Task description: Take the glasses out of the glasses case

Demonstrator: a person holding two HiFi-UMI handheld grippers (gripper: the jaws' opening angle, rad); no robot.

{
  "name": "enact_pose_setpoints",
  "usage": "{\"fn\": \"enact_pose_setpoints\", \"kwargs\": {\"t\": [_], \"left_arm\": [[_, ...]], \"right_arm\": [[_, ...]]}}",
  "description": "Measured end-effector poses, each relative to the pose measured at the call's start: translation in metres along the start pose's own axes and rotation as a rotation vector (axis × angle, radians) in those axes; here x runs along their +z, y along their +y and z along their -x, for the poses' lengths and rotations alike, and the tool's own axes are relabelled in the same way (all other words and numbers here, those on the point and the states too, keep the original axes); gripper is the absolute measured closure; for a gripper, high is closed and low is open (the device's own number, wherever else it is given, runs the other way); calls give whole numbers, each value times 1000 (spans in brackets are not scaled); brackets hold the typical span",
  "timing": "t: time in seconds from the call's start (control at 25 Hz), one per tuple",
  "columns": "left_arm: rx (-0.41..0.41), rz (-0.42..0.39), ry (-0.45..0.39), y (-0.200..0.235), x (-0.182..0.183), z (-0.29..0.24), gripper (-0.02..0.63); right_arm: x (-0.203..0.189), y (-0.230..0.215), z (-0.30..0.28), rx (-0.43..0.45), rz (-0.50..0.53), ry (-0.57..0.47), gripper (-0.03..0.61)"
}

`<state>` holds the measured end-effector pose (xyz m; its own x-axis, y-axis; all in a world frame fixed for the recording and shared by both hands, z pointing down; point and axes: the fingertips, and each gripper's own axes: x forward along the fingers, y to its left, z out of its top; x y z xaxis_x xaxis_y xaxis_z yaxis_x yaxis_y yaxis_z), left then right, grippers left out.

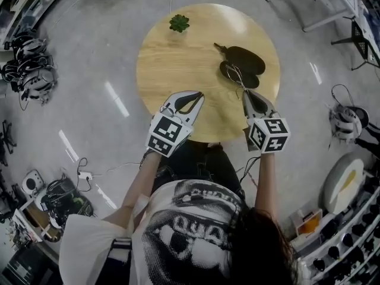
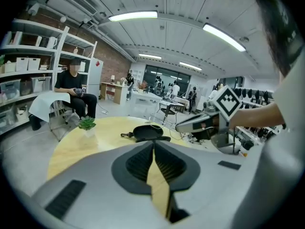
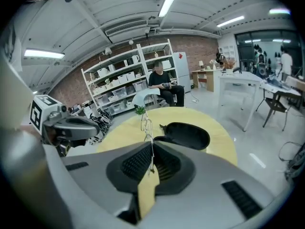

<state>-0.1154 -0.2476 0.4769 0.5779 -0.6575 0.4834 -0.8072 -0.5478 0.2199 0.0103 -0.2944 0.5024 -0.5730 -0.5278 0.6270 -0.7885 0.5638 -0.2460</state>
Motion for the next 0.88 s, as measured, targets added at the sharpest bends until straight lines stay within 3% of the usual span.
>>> {"fn": "enact_pose_setpoints", "kwargs": {"t": [0.44,0.88], "left_arm": [[-86,-65,4,-53,-12,-3,592],[-161,-159,-27,-147,-50,74,594]], "right_arm": [[-51,18,79,-59,-123,-49,566],[-132,89,167,-84,-185,-138,566]]}}
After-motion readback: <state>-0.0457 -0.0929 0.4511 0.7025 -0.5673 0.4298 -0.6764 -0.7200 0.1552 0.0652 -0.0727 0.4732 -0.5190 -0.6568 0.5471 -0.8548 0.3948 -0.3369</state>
